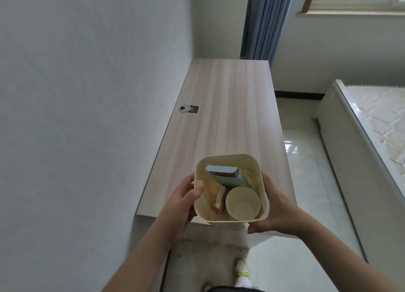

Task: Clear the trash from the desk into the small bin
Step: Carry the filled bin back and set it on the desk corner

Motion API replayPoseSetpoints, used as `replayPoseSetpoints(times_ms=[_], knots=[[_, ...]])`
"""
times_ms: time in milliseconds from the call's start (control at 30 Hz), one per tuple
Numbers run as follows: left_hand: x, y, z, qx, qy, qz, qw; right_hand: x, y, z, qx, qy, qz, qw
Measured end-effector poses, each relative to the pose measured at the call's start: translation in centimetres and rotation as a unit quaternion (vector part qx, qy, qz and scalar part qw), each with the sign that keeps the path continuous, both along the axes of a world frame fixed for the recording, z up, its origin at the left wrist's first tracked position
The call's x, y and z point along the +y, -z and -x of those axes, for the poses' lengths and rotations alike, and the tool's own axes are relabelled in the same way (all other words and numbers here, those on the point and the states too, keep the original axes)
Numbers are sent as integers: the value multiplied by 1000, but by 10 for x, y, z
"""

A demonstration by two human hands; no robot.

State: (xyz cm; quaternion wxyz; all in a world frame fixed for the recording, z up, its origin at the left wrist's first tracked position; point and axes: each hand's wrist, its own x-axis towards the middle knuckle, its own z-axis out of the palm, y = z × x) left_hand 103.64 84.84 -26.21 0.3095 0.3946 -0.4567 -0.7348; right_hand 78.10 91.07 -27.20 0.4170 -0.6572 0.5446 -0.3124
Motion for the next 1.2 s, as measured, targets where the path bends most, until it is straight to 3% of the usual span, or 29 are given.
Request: replayPoseSetpoints(times_ms=[233, 433, 500, 633, 733, 967, 1200], knots=[[-10, -3, 38, 7, 180, 51, 982, 49, -11, 19, -17, 117, 1, 993], [9, -6, 87, 65, 235, 62, 968, 109, -20, 49, -46, 231, -5, 972], [15, -8, 101, 40, 272, 124, 953, 126, -23, 61, -51, 257, -7, 965], [28, -14, 130, -108, 324, 297, 892, 162, -24, 80, -55, 297, -4, 953], [56, -15, 157, -121, 344, 356, 860, 189, -24, 93, -50, 323, 8, 945], [120, -10, 236, -75, 292, 351, 886, 282, -27, 145, -101, 376, 43, 920], [184, -10, 308, -30, 276, 301, 912, 353, -14, 200, -145, 492, 70, 856]])
